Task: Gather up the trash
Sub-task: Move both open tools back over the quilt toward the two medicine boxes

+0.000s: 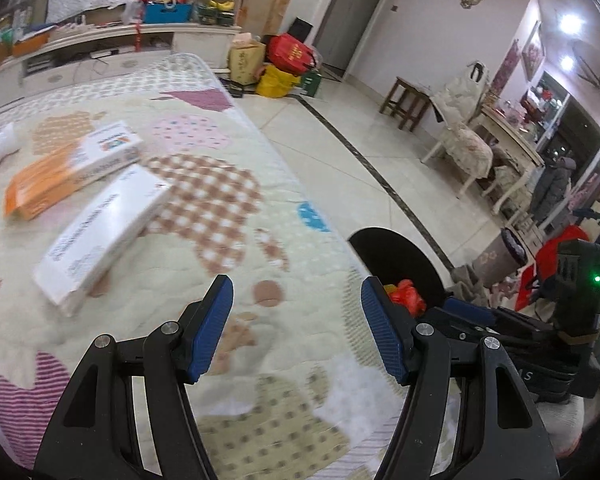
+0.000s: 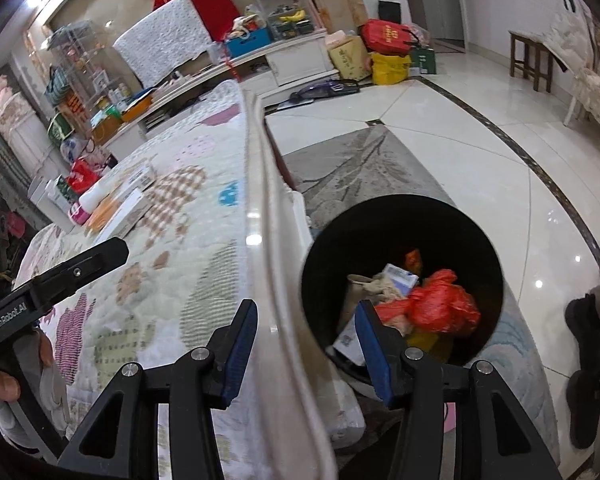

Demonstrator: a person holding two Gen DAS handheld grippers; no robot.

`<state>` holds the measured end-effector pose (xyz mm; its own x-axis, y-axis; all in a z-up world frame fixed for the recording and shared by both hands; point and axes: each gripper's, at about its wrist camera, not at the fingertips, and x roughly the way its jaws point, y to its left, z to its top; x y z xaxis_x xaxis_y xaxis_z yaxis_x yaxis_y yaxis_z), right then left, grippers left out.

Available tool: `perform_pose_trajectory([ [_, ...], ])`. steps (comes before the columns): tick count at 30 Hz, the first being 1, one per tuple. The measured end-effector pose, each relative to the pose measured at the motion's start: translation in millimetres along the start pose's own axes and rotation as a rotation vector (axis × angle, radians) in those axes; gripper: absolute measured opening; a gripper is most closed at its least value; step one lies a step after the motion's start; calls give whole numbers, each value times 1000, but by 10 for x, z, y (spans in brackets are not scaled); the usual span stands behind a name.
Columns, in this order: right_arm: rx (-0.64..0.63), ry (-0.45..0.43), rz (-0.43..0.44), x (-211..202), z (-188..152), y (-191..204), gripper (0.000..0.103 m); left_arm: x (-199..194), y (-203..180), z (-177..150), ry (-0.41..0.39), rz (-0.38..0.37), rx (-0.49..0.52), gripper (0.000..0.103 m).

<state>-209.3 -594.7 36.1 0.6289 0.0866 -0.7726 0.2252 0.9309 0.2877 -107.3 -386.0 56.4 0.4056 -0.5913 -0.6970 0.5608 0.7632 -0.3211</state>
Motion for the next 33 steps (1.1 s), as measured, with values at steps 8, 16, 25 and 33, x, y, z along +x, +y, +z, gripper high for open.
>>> perform_pose_trajectory([
  [8, -51, 12, 47, 118, 38, 345, 50, -224, 564, 123, -33, 77, -68, 66],
  [16, -85, 31, 95, 260, 66, 621, 51, -197, 1258, 285, -39, 172, -214, 66],
  [25, -93, 29, 105, 303, 136, 760, 56, 16, 1099, 136, 62, -31, -231, 66],
  [33, -103, 34, 138, 455, 291, 1050, 62, -330, 1230, 290, -11, 34, -147, 66],
])
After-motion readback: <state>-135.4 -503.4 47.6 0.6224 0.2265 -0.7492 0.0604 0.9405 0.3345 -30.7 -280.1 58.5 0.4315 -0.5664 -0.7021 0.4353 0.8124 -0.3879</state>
